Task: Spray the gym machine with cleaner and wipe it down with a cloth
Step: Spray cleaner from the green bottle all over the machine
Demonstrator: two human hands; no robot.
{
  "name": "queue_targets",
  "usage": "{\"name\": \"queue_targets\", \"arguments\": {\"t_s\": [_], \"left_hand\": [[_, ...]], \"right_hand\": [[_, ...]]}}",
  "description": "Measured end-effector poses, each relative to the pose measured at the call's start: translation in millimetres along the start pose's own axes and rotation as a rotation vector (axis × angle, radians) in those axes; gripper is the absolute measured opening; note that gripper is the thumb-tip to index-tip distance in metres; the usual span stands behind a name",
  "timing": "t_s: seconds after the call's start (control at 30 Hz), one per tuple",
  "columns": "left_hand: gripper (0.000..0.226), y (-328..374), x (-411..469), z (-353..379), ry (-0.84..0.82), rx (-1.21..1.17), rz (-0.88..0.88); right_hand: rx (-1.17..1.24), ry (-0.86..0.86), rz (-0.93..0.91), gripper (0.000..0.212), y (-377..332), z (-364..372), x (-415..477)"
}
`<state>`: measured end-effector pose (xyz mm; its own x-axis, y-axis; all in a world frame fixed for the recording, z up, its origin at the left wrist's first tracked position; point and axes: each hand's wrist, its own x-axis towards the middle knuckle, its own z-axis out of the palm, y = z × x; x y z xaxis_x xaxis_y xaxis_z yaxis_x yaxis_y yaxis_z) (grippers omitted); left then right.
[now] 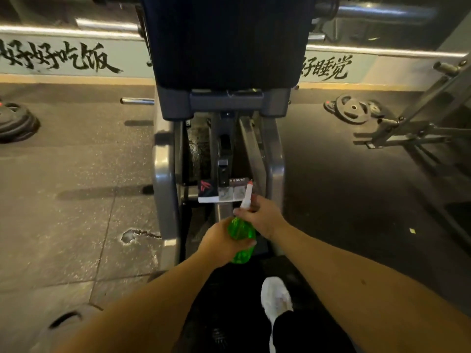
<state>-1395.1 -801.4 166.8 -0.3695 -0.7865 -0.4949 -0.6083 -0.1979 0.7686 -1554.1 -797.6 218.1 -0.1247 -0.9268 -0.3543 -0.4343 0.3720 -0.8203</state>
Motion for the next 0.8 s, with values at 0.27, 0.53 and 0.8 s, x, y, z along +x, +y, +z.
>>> {"name": "queue_targets", "arguments": {"t_s": [0.27,0.53,0.8], "left_hand": [[0.072,-104.9,-24.1,38.6,-0.059,-0.097,-0.155],[0.076,-172.5,-43.6,65.8,-0.150,-0.045,-0.270],[0.060,-212.0,-48.9,86.9,-0.184,0.007,-0.327]], "right_hand": [[0.074,-0.050,0.170,0.041,80.7,88.6,-13.9],[0.171,-0.106,0.319,0.046,136.2,146.0,-42.7],[0.198,-0.150,0.426,0.053,173.3,179.0,-45.8]]}}
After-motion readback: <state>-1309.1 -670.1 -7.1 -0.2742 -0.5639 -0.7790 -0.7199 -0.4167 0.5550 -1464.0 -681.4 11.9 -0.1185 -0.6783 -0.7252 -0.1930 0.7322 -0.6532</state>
